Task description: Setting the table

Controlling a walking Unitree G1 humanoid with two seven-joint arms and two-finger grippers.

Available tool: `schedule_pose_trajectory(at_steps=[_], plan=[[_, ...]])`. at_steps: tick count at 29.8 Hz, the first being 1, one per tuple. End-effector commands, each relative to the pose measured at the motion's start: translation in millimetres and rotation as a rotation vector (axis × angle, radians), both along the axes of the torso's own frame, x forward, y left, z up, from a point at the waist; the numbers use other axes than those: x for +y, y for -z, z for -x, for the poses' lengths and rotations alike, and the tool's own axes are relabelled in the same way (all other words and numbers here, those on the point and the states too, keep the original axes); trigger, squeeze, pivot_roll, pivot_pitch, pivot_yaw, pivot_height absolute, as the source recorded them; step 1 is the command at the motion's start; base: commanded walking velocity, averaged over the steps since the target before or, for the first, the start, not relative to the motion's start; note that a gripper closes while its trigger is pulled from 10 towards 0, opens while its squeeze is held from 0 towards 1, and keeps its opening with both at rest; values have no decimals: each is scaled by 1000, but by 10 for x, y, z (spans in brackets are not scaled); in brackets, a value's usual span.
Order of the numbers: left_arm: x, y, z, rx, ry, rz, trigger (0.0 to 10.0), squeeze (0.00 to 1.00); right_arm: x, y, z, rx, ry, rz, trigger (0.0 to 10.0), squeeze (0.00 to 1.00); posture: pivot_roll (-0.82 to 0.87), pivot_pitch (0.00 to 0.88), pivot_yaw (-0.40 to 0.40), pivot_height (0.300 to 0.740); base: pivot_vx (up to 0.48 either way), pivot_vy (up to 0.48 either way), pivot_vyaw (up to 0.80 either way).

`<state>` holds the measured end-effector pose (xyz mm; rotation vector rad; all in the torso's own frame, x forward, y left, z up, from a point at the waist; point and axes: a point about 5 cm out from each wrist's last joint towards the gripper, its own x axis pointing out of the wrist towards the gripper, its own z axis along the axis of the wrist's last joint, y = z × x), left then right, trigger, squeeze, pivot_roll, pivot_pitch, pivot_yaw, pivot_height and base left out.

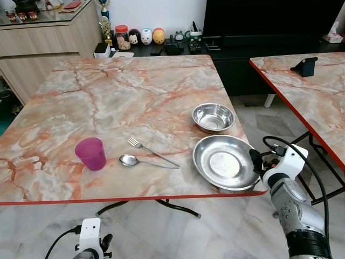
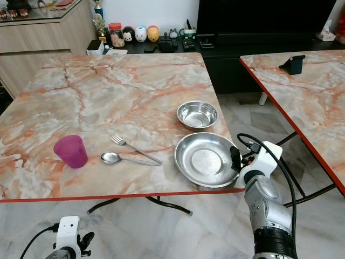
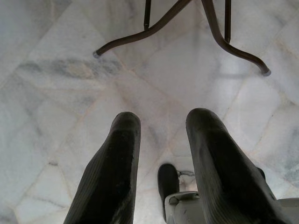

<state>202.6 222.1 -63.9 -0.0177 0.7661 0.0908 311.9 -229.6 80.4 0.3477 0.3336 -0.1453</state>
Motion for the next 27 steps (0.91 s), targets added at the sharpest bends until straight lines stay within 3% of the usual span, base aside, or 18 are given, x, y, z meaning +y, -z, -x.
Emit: schedule_pose_trajectory(at_steps=[1, 27], plan=[[16, 14, 24, 16, -7, -3, 10000, 0, 29, 47, 25, 15, -11, -10, 10000, 0, -74, 0, 20, 740, 0, 0, 0], [28, -1, 6, 7, 1, -7, 10000, 0, 25, 111, 80, 28, 8, -22, 10000, 0, -74, 0, 21, 740, 0, 0, 0]])
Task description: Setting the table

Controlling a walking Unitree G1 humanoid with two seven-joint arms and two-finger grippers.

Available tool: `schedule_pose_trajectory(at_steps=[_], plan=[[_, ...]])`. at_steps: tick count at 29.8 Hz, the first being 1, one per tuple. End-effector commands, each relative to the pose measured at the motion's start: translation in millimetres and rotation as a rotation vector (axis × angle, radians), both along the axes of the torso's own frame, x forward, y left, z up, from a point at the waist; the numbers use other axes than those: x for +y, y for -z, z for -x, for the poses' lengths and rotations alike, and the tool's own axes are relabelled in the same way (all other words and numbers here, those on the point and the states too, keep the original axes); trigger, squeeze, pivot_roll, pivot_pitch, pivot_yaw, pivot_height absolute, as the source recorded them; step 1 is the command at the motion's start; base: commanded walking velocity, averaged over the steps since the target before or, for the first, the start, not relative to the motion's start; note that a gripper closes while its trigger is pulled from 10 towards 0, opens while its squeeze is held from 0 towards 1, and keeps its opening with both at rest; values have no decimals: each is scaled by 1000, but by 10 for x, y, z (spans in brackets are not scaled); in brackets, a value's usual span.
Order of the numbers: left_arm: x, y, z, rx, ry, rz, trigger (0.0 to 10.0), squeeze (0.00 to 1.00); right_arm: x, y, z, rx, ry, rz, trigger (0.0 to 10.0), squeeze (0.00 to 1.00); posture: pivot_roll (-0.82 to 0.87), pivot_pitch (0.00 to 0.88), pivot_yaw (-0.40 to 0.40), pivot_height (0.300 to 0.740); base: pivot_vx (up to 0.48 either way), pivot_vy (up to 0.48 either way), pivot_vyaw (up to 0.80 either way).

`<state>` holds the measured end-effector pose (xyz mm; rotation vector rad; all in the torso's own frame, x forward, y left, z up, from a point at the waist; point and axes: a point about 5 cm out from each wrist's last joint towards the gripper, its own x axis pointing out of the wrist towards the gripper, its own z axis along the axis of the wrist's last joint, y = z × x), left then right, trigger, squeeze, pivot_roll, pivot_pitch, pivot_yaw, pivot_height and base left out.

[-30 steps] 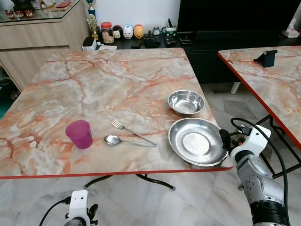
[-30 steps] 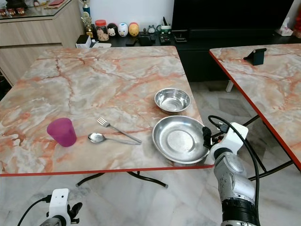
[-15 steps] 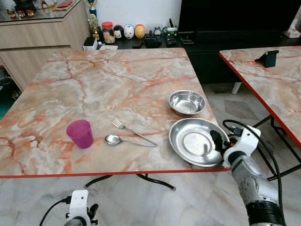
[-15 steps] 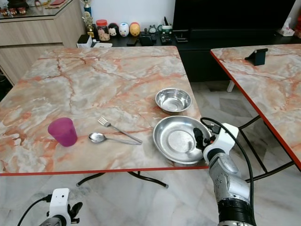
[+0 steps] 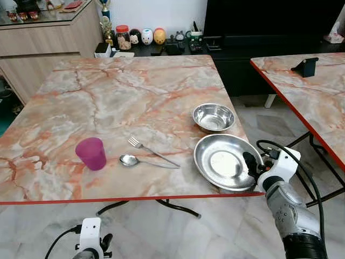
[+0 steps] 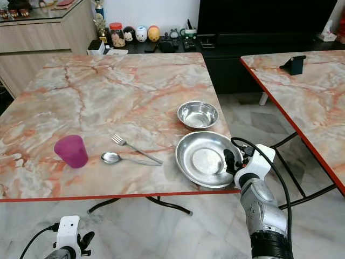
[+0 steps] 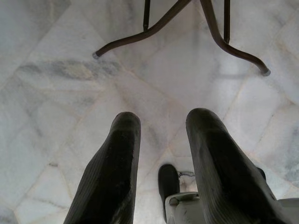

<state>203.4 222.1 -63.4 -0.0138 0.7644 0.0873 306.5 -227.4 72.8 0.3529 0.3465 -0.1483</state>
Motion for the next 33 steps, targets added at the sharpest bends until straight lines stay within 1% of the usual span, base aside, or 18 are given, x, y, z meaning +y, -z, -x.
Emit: schedule_pose_trajectory(at_steps=[1, 4, 9, 14, 21, 23, 26, 33], plan=[[27, 4, 13, 8, -4, -5, 10000, 0, 9, 40, 26, 17, 4, -18, 10000, 0, -74, 0, 21, 740, 0, 0, 0], [27, 3, 12, 8, -3, -6, 10000, 0, 17, 48, 28, 20, 2, -19, 10000, 0, -67, 0, 18, 740, 0, 0, 0], [28, 1, 11, 6, -1, -9, 10000, 0, 38, 7, 20, -17, 6, -33, 10000, 0, -69, 0, 20, 740, 0, 0, 0], [15, -3, -1, 3, 3, -9, 10000, 0, 39, 24, 48, -11, 17, -33, 10000, 0, -69, 0, 19, 740, 0, 0, 0], [3, -9, -18, -1, 10, -10, 10000, 0, 69, -106, 107, -98, 40, -75, 10000, 0, -71, 0, 20, 740, 0, 0, 0], [2, -10, -18, -1, 11, -10, 10000, 0, 77, -112, 116, -99, 39, -75, 10000, 0, -72, 0, 20, 740, 0, 0, 0], [-2, -8, -17, -1, 13, -11, 10000, 0, 137, -127, 186, -111, 30, -83, 10000, 0, -69, 0, 20, 740, 0, 0, 0], [-5, -5, -13, 2, 16, -11, 10000, 0, 111, -79, 244, -93, 54, -87, 10000, 0, -70, 0, 22, 740, 0, 0, 0]])
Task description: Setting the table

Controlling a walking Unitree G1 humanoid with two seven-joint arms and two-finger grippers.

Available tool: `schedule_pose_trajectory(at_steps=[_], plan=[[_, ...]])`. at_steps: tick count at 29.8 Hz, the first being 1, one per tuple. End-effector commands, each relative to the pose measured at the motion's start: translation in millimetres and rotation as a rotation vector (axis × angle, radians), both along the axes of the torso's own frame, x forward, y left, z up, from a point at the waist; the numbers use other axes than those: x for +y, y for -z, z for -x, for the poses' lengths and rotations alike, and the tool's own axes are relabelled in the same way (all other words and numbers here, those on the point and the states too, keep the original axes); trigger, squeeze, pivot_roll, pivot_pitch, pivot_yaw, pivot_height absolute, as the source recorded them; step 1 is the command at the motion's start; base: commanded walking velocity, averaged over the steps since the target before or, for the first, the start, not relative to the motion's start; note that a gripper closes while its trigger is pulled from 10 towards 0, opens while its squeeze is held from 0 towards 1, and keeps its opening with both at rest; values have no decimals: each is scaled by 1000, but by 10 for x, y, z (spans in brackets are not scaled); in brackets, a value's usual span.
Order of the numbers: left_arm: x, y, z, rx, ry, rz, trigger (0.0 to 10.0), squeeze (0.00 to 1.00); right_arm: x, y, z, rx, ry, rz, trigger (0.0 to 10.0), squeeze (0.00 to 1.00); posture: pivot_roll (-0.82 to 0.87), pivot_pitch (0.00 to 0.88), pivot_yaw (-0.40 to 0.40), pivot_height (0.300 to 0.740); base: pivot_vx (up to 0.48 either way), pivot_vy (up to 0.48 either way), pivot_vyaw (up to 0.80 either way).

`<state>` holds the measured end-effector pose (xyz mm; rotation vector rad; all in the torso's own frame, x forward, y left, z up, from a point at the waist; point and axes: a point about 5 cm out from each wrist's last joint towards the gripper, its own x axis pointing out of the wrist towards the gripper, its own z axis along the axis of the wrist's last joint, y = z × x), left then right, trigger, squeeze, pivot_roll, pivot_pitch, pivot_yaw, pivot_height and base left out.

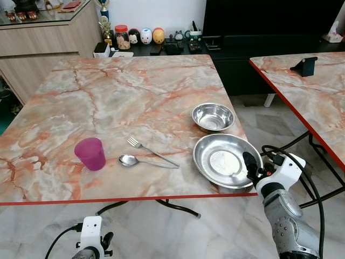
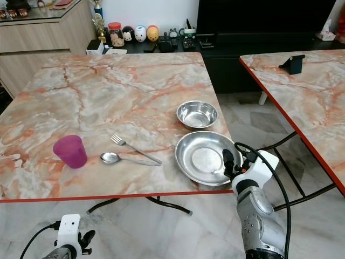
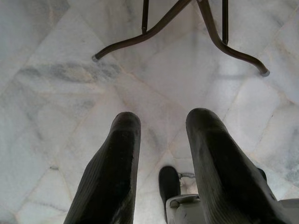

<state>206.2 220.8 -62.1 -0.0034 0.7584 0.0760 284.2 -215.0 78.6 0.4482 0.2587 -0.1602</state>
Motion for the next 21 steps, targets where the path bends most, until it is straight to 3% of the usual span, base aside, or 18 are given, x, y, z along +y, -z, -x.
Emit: schedule_pose_trajectory(at_steps=[1, 9, 21], plan=[[9, 9, 16, 8, 2, -5, 10000, 0, -17, -16, 28, 3, 12, 1, 10000, 0, -69, 0, 22, 740, 0, 0, 0], [25, 6, 18, 8, 4, -10, 10000, 0, -109, -37, -16, 6, 45, 15, 10000, 0, -68, 0, 23, 740, 0, 0, 0], [17, 6, 16, 7, 8, -14, 10000, 0, -76, 73, -103, 43, 19, 14, 10000, 0, -61, 0, 25, 740, 0, 0, 0]])
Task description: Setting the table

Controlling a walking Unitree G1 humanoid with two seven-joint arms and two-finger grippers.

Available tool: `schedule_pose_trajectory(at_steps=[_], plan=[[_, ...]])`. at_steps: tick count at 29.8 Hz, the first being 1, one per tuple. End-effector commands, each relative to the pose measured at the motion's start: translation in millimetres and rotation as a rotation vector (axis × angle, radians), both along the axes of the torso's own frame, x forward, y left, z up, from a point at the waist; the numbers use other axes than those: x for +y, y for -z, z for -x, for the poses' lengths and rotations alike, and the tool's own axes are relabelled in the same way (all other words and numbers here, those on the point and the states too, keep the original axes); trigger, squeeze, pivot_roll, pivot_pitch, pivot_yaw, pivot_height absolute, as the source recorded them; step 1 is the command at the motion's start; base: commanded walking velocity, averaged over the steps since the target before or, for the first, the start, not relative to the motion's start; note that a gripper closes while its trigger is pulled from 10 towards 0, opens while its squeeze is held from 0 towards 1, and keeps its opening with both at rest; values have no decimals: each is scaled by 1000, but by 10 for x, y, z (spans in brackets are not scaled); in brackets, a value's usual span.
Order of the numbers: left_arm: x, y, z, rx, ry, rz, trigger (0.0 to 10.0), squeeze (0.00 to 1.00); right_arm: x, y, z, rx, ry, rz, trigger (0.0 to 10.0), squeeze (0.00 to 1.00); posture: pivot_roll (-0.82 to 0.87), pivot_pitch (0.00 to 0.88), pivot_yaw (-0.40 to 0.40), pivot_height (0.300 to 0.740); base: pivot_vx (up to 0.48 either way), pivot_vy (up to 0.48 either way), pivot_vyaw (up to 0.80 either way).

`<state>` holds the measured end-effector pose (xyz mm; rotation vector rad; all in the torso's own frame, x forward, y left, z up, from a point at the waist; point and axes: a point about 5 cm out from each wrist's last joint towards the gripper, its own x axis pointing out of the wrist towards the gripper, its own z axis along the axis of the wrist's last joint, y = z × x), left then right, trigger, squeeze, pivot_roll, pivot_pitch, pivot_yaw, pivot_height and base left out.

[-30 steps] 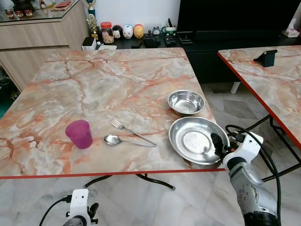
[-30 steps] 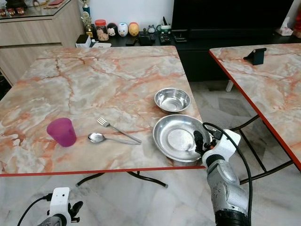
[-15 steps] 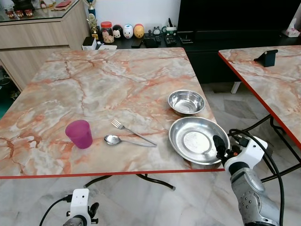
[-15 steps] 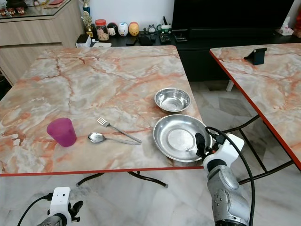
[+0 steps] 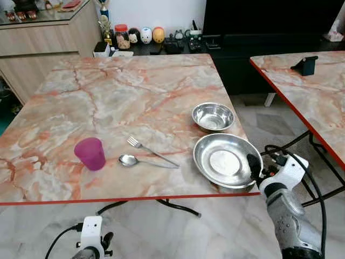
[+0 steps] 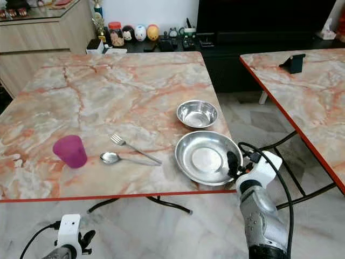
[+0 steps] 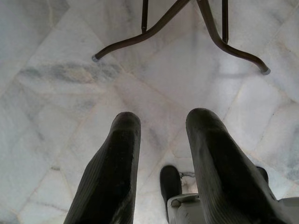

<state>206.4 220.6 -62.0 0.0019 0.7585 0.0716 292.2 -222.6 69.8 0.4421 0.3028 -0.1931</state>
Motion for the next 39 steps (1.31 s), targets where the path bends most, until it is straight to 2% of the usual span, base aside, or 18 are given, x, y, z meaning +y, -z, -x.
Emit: schedule_pose_trajectory(at_steps=[1, 5, 6, 7, 8, 9, 21, 31, 32, 33, 34, 39], plan=[[19, 5, 14, 7, 3, -12, 10000, 0, -2, -5, -30, -4, 0, 8, 10000, 0, -61, 0, 25, 740, 0, 0, 0], [23, 4, 12, 8, 4, -15, 10000, 0, -4, 3, -42, -5, 3, 7, 9608, 0, -59, 0, 26, 740, 0, 0, 0], [24, 3, 12, 8, 5, -16, 10000, 0, -5, 5, -46, -6, 4, 7, 4902, 0, -59, 0, 26, 740, 0, 0, 0], [26, 3, 12, 9, 5, -17, 10000, 0, -7, 5, -53, -9, 4, 6, 2471, 0, -59, 0, 27, 740, 0, 0, 0], [26, 3, 12, 9, 5, -17, 10000, 0, -7, 6, -55, -9, 4, 6, 2471, 0, -59, 0, 27, 740, 0, 0, 0], [28, 3, 12, 9, 5, -18, 10000, 0, -4, 5, -61, -10, 2, 6, 0, 0, -60, 0, 27, 740, 0, 0, 0], [23, 5, 16, 8, 9, -17, 10000, 0, 36, -1, -100, -19, -12, 2, 0, 0, -58, 0, 25, 740, 0, 0, 0], [-3, -13, -20, -2, 41, -26, 10000, 0, 136, 42, -88, 5, -45, -4, 0, 0, -56, 0, 25, 740, 0, 0, 0], [-5, -14, -24, -2, 43, -26, 10000, 0, 145, 39, -88, 4, -46, -6, 8588, 0, -56, 0, 25, 740, 0, 0, 0], [-5, -14, -24, -2, 43, -26, 10000, 0, 145, 39, -88, 4, -46, -6, 8588, 0, -56, 0, 25, 740, 0, 0, 0], [-5, -16, -27, -2, 45, -27, 10000, 0, 149, 39, -88, 4, -46, -8, 10000, 0, -58, 0, 26, 740, 0, 0, 0], [-6, -21, -36, -4, 50, -29, 10000, 0, 156, 38, -90, 9, -51, -12, 10000, 0, -56, 0, 25, 740, 0, 0, 0]])
